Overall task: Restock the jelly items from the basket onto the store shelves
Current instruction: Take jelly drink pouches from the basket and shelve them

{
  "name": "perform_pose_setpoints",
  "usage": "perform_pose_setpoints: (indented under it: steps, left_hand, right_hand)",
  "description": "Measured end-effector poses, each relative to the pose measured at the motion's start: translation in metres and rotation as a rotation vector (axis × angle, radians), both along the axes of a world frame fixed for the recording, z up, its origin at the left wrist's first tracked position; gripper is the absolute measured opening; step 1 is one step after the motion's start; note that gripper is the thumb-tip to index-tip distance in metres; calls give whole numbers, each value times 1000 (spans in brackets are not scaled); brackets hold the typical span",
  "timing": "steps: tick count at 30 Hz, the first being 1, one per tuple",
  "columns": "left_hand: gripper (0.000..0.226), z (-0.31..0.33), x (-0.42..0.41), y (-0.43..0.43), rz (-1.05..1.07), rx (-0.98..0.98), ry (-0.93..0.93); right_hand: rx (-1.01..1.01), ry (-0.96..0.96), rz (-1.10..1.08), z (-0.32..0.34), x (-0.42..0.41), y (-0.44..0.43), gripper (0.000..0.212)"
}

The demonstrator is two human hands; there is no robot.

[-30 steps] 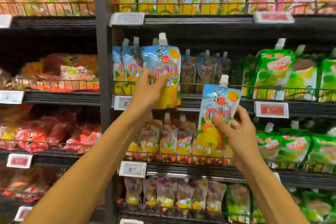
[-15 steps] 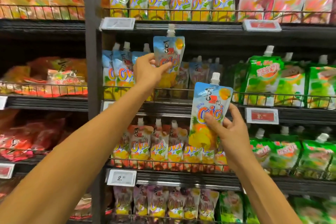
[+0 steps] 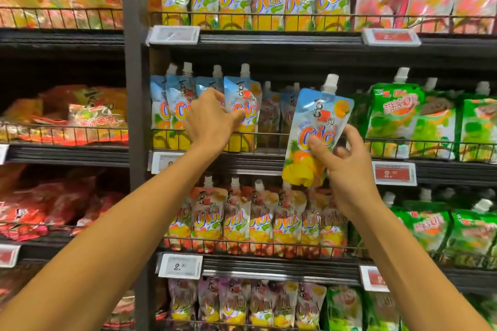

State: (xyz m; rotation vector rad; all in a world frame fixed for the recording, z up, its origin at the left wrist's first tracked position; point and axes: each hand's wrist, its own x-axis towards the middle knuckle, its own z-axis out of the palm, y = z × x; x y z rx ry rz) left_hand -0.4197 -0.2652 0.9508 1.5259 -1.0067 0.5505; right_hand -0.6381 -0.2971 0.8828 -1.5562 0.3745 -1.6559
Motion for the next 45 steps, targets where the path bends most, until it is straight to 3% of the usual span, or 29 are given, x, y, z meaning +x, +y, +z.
perform_pose_setpoints:
  steps: [3,8,13,19,24,32,36,41,45]
  left_hand:
    - [55,2,5,4,135,55,-75]
    - [48,-8,12,10,123,78,-83]
    - [32,-32,15,16,206,86,-304]
    - [18,-49,17,19,178,61,-405]
    - [22,-57,17,19,38,45,-368]
    - [29,-71,17,20,-20,5,-408]
    - [39,-81,17,25,-14,41,-449]
    - [45,-99,12,33,-170,-10,-330]
    - [40,-143,-12,45,-275,-103,-270]
  right_hand:
    - [-90,-9,-92,20,7,-3,40]
    - [-190,-34,-240,53,29,-9,37]
    - [-150,7,-389,73,48,-25,38]
    - [-84,190,-432,71,62,-42,32]
    - [-39,395,-488,67,70,-52,27]
    - [-24,606,-552,70,72,-47,38]
    - [-89,567,-538,63,66,-37,33]
    - [-152,257,-468,31,49,-9,31]
    - [-79,111,-345,-18,37,10,24]
